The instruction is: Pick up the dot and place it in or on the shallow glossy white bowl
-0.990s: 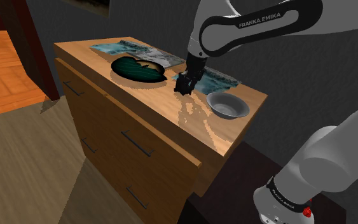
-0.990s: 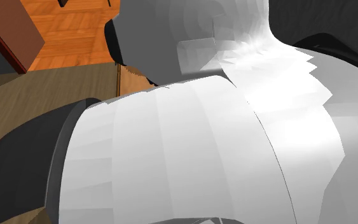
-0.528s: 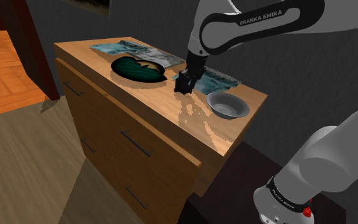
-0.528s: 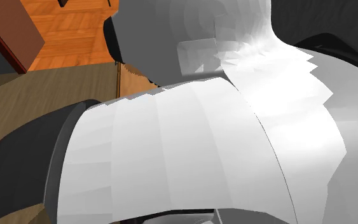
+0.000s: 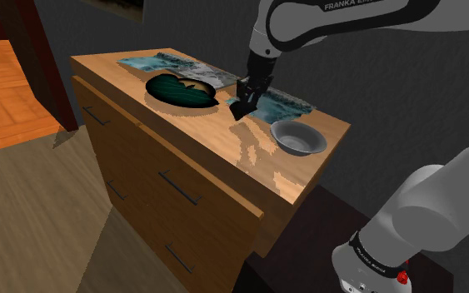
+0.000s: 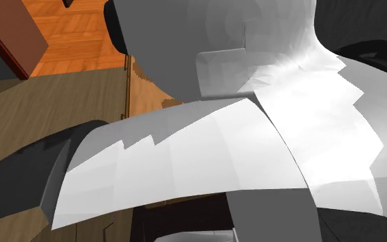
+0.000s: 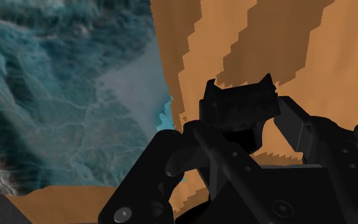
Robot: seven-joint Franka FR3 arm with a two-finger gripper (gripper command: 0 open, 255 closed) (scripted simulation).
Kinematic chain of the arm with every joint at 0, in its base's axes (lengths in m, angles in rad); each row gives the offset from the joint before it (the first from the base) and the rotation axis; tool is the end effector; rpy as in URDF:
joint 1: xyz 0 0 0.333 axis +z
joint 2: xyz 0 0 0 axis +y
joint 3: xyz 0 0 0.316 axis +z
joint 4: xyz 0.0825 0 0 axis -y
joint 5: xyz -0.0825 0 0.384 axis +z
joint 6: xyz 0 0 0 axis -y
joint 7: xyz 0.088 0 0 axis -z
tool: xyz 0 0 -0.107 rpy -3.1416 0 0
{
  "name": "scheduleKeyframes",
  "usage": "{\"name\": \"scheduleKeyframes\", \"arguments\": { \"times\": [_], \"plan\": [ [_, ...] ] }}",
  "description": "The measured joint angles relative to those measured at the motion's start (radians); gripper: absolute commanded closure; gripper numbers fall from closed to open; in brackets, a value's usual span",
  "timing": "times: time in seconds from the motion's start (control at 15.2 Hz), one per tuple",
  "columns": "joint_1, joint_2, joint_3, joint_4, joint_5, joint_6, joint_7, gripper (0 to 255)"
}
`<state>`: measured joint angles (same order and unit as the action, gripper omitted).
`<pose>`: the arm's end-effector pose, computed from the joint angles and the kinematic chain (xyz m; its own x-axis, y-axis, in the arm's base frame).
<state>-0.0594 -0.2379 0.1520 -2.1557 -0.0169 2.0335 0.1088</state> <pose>0.4927 0.0490 0.5090 0.9930 -0.0093 0.1173 -0.0140 -0.9991 0.0390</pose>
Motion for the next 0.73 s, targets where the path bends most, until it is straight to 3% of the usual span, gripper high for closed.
{"name": "scheduleKeyframes", "arguments": {
  "times": [0.73],
  "plan": [
    [0.001,-0.012,-0.001,0.138,0.003,-0.149,-0.003,255]
  ]
}}
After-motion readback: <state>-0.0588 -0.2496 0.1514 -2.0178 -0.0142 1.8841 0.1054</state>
